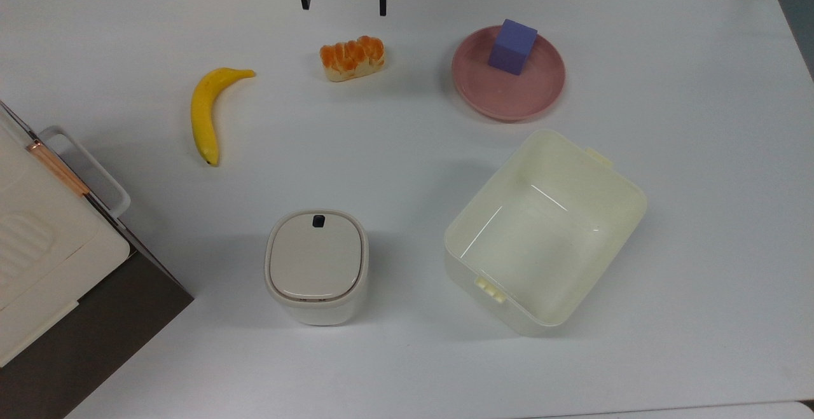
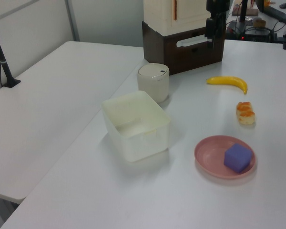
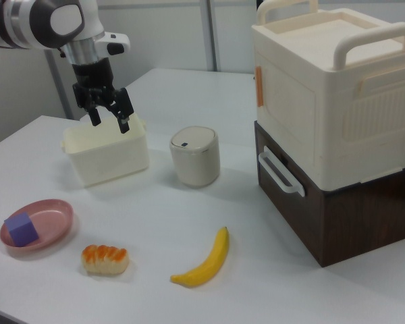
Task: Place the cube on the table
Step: 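Move the open gripper over the purple cube on the pink plate, then lower the gripper and close it on the purple cube, then lift the purple cube off the plate and carry it toward the banana, then lower the cube onto the bare table and open the gripper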
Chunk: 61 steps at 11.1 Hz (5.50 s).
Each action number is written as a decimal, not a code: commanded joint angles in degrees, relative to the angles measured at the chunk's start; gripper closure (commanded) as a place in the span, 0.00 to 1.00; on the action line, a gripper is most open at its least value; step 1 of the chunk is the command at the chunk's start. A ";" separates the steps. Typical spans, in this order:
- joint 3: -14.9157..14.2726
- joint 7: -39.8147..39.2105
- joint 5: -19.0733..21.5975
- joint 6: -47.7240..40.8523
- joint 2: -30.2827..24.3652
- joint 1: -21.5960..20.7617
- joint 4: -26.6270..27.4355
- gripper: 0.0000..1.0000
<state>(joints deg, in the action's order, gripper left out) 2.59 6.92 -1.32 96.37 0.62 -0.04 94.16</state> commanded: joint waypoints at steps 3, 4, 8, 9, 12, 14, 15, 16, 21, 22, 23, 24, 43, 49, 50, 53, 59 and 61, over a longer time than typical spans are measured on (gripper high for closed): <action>0.49 -1.12 0.97 3.46 0.70 -4.61 0.59 0.00; 0.49 -0.94 0.97 3.82 0.70 -4.70 0.59 0.00; 0.57 -1.38 0.97 3.82 0.70 -7.15 1.03 0.00; 0.57 -1.38 0.97 3.73 0.35 -8.82 1.12 0.00; 0.57 -1.38 0.97 3.21 -0.18 -15.15 2.43 0.00; 0.57 -1.21 1.14 2.94 -0.61 -18.58 3.66 0.00; 0.57 -1.21 1.14 2.94 -0.97 -20.94 5.58 0.00; 0.57 -1.21 1.23 2.42 -1.06 -23.23 7.43 0.00; 0.49 -14.16 1.23 0.92 -0.88 -29.83 18.06 0.00; 0.49 -19.61 0.80 1.27 -0.62 -31.67 19.99 0.00; 0.49 -23.23 0.70 1.71 -0.18 -32.12 21.32 0.00; 0.49 -23.87 0.70 2.67 0.43 -32.30 22.20 0.00; -0.04 -18.72 -4.66 4.08 5.97 -26.97 17.12 0.73; -0.13 -9.14 -2.72 18.56 7.90 -9.74 16.77 0.70; -0.13 -7.90 -2.72 19.80 9.39 -7.54 15.54 0.67; -0.13 -7.27 -2.90 19.99 13.09 -3.57 12.98 0.09; -0.31 -6.22 -3.25 12.82 12.39 -0.49 5.98 0.00; -0.31 -1.50 -3.34 9.37 11.08 -0.57 1.84 0.00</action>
<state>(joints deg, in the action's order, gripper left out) 2.29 0.20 -5.00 110.50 13.38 -0.26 100.50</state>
